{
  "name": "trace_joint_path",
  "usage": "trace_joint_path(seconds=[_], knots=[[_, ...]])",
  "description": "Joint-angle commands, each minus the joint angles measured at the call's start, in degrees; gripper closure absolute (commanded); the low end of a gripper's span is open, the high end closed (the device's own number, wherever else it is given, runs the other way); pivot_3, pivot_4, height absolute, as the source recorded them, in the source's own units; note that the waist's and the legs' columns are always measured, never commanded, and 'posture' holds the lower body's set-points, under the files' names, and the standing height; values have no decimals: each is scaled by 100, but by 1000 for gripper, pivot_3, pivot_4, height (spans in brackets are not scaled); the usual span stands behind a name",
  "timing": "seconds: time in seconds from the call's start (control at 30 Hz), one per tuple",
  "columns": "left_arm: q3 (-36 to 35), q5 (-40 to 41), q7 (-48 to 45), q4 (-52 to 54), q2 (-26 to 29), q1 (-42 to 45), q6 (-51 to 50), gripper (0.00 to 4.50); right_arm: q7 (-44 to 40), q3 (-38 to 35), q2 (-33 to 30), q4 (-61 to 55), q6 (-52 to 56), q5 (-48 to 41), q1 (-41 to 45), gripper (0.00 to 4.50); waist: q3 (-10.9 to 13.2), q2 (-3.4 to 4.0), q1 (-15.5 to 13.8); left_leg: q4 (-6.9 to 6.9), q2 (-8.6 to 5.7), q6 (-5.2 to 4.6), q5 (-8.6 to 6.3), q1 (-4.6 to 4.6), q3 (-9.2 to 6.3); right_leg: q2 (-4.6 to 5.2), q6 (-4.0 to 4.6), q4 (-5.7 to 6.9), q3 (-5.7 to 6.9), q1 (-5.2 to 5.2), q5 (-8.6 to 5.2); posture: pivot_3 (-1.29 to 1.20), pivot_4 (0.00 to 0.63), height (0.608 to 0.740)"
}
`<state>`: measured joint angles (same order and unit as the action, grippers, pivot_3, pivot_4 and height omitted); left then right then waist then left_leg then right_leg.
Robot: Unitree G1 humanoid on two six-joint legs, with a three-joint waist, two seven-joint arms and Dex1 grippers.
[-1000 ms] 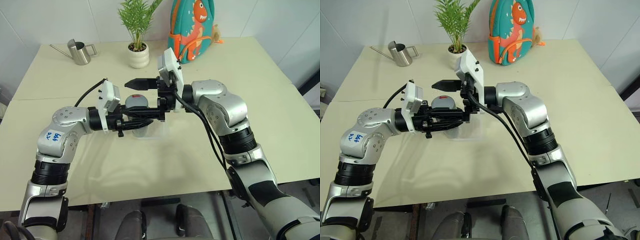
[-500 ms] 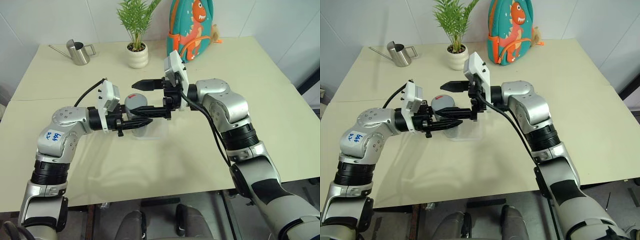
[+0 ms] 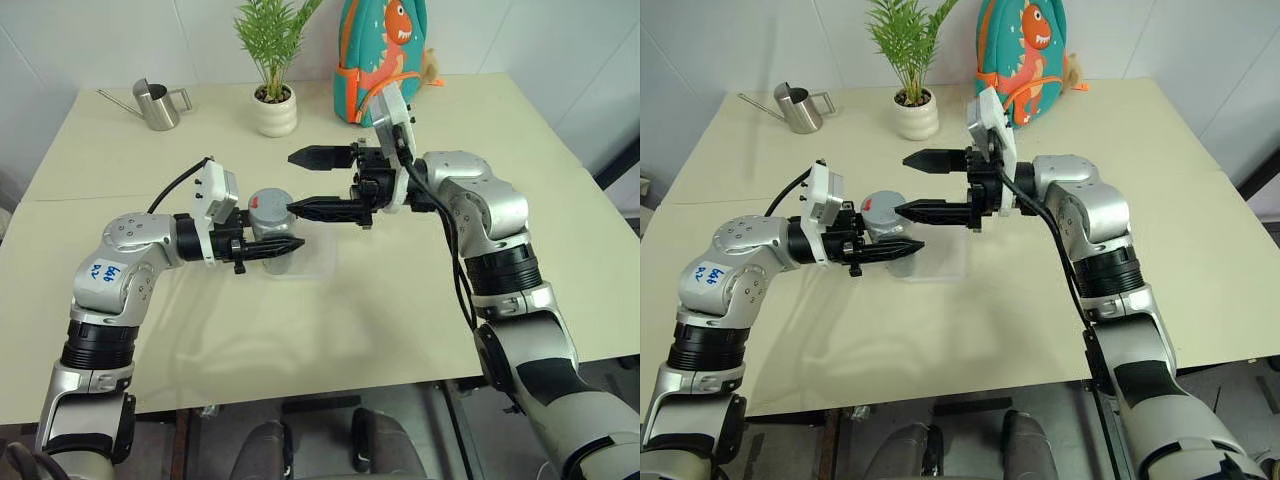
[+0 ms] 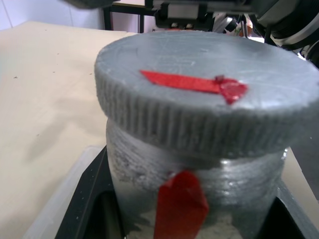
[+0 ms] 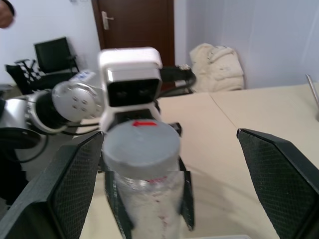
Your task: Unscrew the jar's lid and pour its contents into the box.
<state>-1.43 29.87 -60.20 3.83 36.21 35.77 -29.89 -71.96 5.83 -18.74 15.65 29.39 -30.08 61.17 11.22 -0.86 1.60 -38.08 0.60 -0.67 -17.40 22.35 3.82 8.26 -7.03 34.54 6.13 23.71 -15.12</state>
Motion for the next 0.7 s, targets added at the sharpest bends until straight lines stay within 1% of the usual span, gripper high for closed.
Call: trace_joint_path(seconds=[0.03,0.37,0.7], knots=[[-66,78,-70,197,10,98,108,2568,-51,-217,-4,-278,82,-232,98,18,0,0,1,0,0,0,0,-1,0,0,0,0,0,0,0,0,150,740],[-12,38,-112,141,-22,157,118,2568,141,286,286,-228,93,163,247,18,0,0,-2,0,0,0,0,0,0,0,0,0,1,0,0,0,150,740],[1,22,-105,130,-32,189,125,2568,90,415,421,-226,69,273,199,18,0,0,-5,0,0,0,0,0,-1,0,0,0,1,0,0,0,150,740]])
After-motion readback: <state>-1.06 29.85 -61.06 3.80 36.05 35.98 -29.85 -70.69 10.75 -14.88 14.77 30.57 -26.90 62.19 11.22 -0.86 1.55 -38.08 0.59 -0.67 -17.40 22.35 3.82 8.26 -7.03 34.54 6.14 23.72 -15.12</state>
